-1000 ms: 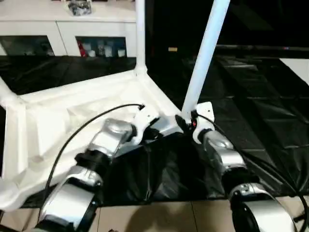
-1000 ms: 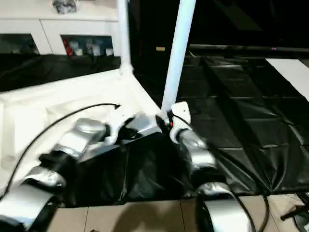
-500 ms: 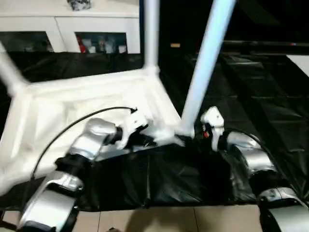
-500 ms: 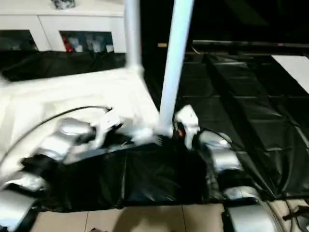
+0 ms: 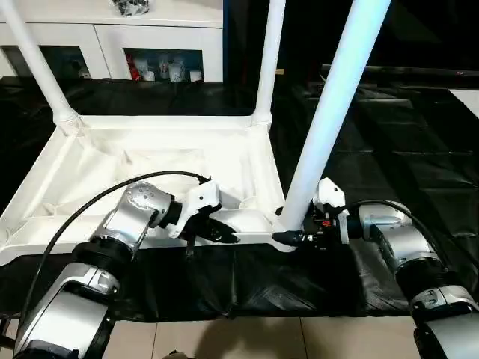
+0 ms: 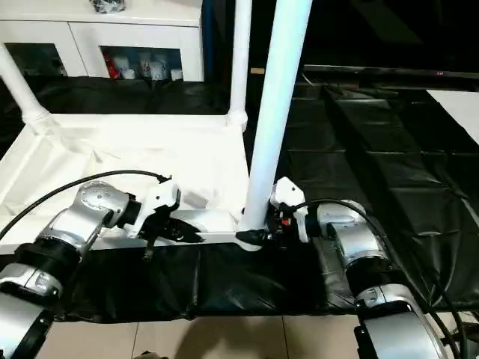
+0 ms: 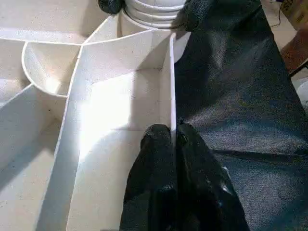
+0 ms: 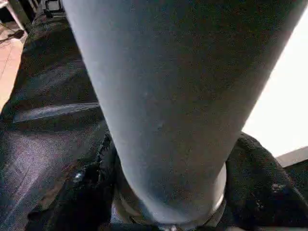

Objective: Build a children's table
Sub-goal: Rotate leg to tighten

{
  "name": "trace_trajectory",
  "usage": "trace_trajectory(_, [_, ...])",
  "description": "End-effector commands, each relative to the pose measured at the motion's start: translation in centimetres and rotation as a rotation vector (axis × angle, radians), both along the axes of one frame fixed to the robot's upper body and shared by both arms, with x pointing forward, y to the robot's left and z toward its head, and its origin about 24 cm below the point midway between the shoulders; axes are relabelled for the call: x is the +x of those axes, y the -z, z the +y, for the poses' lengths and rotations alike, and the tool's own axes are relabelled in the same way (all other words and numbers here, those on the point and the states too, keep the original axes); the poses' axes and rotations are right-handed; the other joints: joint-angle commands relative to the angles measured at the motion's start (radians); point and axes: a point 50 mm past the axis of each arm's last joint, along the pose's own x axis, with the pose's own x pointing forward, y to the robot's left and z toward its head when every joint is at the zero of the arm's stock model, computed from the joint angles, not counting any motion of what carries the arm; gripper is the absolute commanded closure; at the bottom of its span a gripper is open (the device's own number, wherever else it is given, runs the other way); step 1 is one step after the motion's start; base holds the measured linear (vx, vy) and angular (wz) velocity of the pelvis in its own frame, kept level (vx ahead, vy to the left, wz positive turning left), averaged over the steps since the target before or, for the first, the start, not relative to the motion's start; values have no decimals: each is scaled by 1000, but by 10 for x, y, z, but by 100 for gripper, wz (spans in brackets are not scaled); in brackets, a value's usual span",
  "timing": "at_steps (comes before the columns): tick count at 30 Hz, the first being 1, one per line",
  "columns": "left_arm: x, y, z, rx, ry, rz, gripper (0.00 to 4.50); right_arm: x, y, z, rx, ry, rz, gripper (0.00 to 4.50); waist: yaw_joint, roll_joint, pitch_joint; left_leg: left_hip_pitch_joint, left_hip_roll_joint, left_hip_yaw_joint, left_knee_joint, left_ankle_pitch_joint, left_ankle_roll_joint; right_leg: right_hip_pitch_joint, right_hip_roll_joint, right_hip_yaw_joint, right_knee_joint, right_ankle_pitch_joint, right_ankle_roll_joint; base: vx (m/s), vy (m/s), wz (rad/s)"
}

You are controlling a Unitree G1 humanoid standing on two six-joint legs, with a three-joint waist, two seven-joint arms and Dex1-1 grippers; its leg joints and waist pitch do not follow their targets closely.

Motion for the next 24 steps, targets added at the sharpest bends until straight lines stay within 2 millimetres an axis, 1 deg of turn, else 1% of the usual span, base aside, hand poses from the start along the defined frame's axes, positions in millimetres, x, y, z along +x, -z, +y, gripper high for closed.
trace_trajectory(1, [1, 3, -3, -32, -29, 36, 450, -2, 3, 12, 10, -49, 31, 181, -1, -9, -53, 19, 27, -4, -66, -203, 63, 41, -41, 29, -67, -126, -269, 0, 0, 0])
trace_trajectory(3, [2, 2, -5, -58, -51, 48, 450, -2, 4, 15, 48, -12, 43, 183, 0, -9, -53, 20, 27, -4, -66, -200, 63, 41, -41, 28, -67, -126, -270, 0, 0, 0])
trace_trajectory(5, [2, 3, -8, -71, -67, 48, 450, -3, 6, 17, 73, 35, 43, 185, 0, -9, -52, 21, 28, -4, -68, -208, 60, 39, -41, 28, -70, -144, -267, 0, 0, 0])
trace_trajectory(7, [2, 5, -11, -59, -82, 38, 450, -2, 10, 20, 91, 101, 43, 185, -1, -8, -49, 22, 29, -6, -72, -230, 47, 37, -43, 29, -74, -185, -255, 0, 0, 0])
trace_trajectory(8, [4, 8, -17, -47, -122, 25, 450, -2, 14, 26, 113, 192, 23, 185, -4, -11, -48, 21, 28, -7, -74, -246, 37, 37, -43, 30, -77, -212, -243, 0, 0, 0])
trace_trajectory(9, [5, 10, -20, -45, -143, 21, 450, -1, 16, 29, 119, 236, 21, 185, -6, -10, -47, 22, 28, -8, -76, -255, 31, 35, -44, 31, -80, -228, -236, 0, 0, 0])
trace_trajectory(11, [10, 13, -35, -44, -230, -4, 450, 3, 24, 39, 129, 419, 9, 185, -20, -11, -42, 28, 26, -13, -83, -300, -2, 28, -45, 33, -90, -325, -205, 0, 0, 0])
trace_trajectory(12, [10, 13, -37, -43, -238, -7, 450, 3, 24, 40, 131, 437, 9, 185, -22, -11, -41, 29, 24, -15, -84, -319, -7, 27, -46, 32, -95, -360, -196, 0, 0, 0])
trace_trajectory(13, [13, 14, -50, -47, -290, -26, 450, 8, 28, 49, 135, 572, 16, 185, -27, -8, -43, 28, 23, -18, -84, -333, -16, 28, -46, 32, -98, -394, -180, 0, 0, 0])
trace_trajectory(14, [14, 15, -58, -49, -314, -36, 450, 10, 30, 54, 134, 640, 24, 185, -30, -7, -40, 31, 24, -19, -86, -346, -25, 21, -46, 33, -102, -413, -171, 0, 0, 0])
trace_trajectory(15, [13, 16, -75, -61, -339, -45, 450, 14, 32, 68, 153, 739, 39, 185, -30, 2, -41, 34, 22, -20, -85, -358, -30, 19, -46, 33, -103, -425, -168, 0, 0, 0])
trace_trajectory(16, [13, 16, -81, -66, -342, -44, 450, 14, 32, 73, 159, 761, 46, 185, -36, -5, -40, 34, 20, -20, -86, -380, -32, 17, -45, 31, -109, -454, -155, 0, 0, 0])
trace_trajectory(17, [11, 16, -89, -69, -337, -46, 450, 15, 31, 84, 163, 782, 59, 185, -35, -4, -41, 33, 18, -21, -85, -383, -32, 19, -46, 31, -110, -465, -149, 0, 0, 0])
trace_trajectory(18, [11, 16, -90, -69, -337, -46, 450, 15, 31, 84, 163, 783, 59, 185, -34, -3, -41, 34, 17, -20, -85, -384, -19, 17, -45, 31, -116, -467, -138, 0, 0, 0])
trace_trajectory(19, [10, 17, -95, -60, -331, -59, 450, 16, 30, 94, 152, 777, 48, 185, -33, -1, -41, 35, 17, -20, -84, -387, -16, 15, -44, 32, -117, -466, -136, 0, 0, 0])
trace_trajectory(20, [10, 17, -95, -59, -328, -61, 450, 16, 28, 95, 158, 772, 45, 185, -32, 1, -40, 37, 16, -19, -85, -396, -12, 14, -43, 32, -119, -467, -132, 0, 0, 0])
trace_trajectory(21, [10, 17, -96, -58, -324, -63, 450, 16, 27, 97, 165, 765, 42, 185, -34, -1, -39, 35, 15, -20, -86, -404, -10, 14, -42, 31, -120, -475, -129, 0, 0, 0])
trace_trajectory(22, [11, 16, -95, -55, -324, -71, 450, 18, 23, 98, 186, 759, 24, 185, -34, -1, -40, 32, 15, -22, -88, -409, -8, 18, -43, 29, -121, -489, -120, 0, 0, 0])
trace_trajectory(23, [13, 15, -93, -54, -322, -81, 450, 19, 21, 95, 188, 775, 6, 150, -34, -3, -41, 34, 16, -22, -88, -409, -6, 17, -43, 29, -123, -491, -117, 0, 0, 0])
trace_trajectory(24, [14, 15, -90, -49, -323, -85, 450, 20, 20, 89, 193, 778, -7, 150, -33, 0, -44, 34, 17, -22, -89, -395, -4, 19, -44, 29, -122, -468, -120, 0, 0, 0])
